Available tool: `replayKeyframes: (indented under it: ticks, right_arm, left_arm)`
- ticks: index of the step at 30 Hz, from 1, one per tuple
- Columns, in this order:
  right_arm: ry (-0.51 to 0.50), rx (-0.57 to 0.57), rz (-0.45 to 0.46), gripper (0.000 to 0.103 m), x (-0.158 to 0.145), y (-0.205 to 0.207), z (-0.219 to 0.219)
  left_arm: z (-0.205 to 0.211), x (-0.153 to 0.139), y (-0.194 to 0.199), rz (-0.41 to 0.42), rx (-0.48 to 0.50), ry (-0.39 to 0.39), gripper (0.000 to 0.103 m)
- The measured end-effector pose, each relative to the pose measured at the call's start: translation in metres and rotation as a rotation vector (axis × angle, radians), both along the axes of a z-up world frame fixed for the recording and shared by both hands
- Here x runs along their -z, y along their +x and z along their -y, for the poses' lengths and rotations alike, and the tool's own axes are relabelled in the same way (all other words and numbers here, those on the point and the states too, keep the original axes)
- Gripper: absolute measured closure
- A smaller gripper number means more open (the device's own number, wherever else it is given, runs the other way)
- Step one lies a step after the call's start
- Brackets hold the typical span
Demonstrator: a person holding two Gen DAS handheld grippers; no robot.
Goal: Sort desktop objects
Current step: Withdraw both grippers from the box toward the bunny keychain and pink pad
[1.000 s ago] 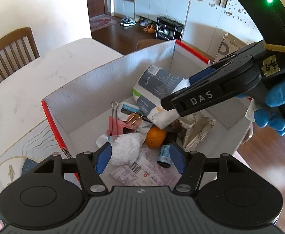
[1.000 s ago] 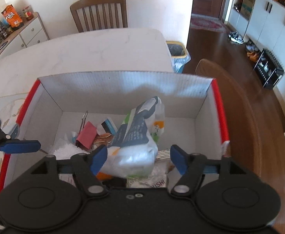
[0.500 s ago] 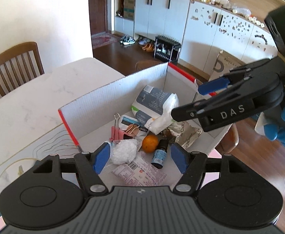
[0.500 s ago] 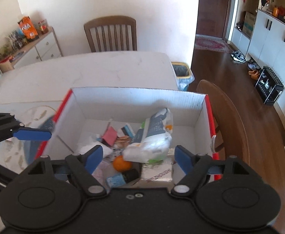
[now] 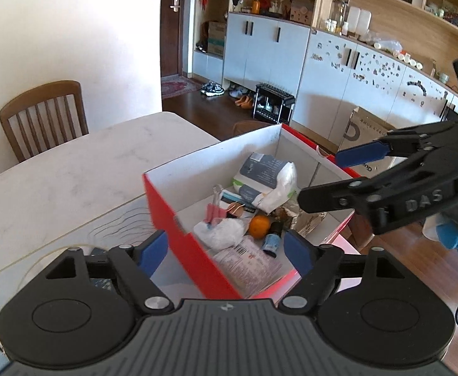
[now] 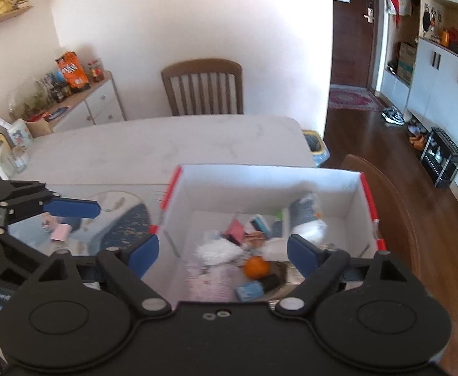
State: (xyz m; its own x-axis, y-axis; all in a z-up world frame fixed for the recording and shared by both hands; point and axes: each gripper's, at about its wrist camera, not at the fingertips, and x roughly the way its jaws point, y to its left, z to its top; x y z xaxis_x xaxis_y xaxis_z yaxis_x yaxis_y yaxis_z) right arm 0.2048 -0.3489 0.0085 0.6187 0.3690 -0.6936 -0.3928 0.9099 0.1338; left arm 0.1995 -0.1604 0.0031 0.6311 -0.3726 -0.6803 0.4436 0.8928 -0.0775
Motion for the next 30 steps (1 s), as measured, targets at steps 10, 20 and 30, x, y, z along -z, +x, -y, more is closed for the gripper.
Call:
replayKeyframes:
  ticks: [10, 20, 30]
  right_arm:
    - [0.022, -0.016, 0.035, 0.010, -0.011, -0.031, -0.053]
    - [-0.005, -0.059, 0.033, 0.010, -0.004, -0.049, -0.117]
    - [-0.044, -0.150, 0.016, 0.010, 0.013, -0.058, -0.185]
  left_arm:
    - [-0.068, 0.000, -0.031, 0.018, -0.059, -0.013, 0.021]
    - [-0.141, 0.016, -0.053, -0.007, -0.156, -0.032, 0.019]
    - [-0.217, 0.041, -0.052, -0.017, -0.322, 0.025, 0.002]
